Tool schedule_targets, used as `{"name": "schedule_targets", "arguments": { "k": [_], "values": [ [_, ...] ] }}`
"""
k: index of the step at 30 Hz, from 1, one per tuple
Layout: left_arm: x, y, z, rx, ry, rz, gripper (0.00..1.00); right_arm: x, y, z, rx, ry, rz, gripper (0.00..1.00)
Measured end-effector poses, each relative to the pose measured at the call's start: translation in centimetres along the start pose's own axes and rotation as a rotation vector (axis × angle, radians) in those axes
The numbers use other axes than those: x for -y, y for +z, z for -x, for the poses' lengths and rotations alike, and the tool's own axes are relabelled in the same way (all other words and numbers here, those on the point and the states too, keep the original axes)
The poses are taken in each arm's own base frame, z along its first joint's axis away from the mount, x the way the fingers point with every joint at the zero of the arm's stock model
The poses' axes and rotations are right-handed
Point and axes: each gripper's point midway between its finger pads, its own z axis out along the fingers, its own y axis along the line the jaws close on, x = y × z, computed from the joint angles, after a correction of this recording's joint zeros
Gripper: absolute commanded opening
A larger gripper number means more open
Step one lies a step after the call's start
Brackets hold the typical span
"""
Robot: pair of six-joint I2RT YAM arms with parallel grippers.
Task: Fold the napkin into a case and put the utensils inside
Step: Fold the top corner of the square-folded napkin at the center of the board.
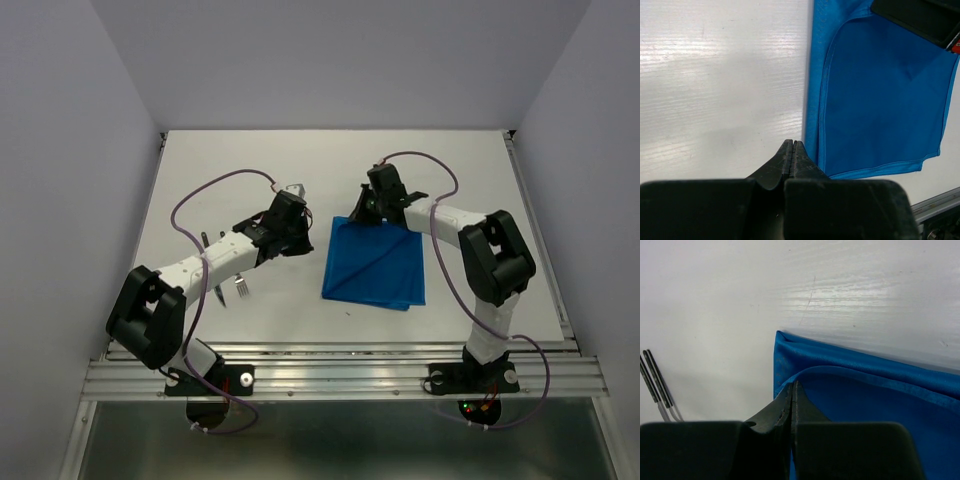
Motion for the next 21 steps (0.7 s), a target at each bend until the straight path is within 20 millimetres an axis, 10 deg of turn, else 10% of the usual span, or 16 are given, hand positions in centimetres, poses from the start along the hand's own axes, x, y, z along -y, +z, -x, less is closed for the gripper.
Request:
{"name": "schedule_targets", "arguments": {
  "k": [8,15,21],
  "values": [
    [-0.1,0.1,-0.1,-0.002,0.0,-0.002,0.0,-0.4,1.6,-0.5,-0.027,-0.036,-0.007,0.01],
    [-0.4,0.3,-1.5,-0.036,0.0,-0.012,0.0,-0.7,1.5,-0.4,-0.026,-0.056,-0.005,0.49],
    [0.4,0.3,-1.4,-0.038,0.004,-0.053,0.0,-0.6,1.4,0.5,0.008,-0.073,-0.025,0.51]
  ]
}}
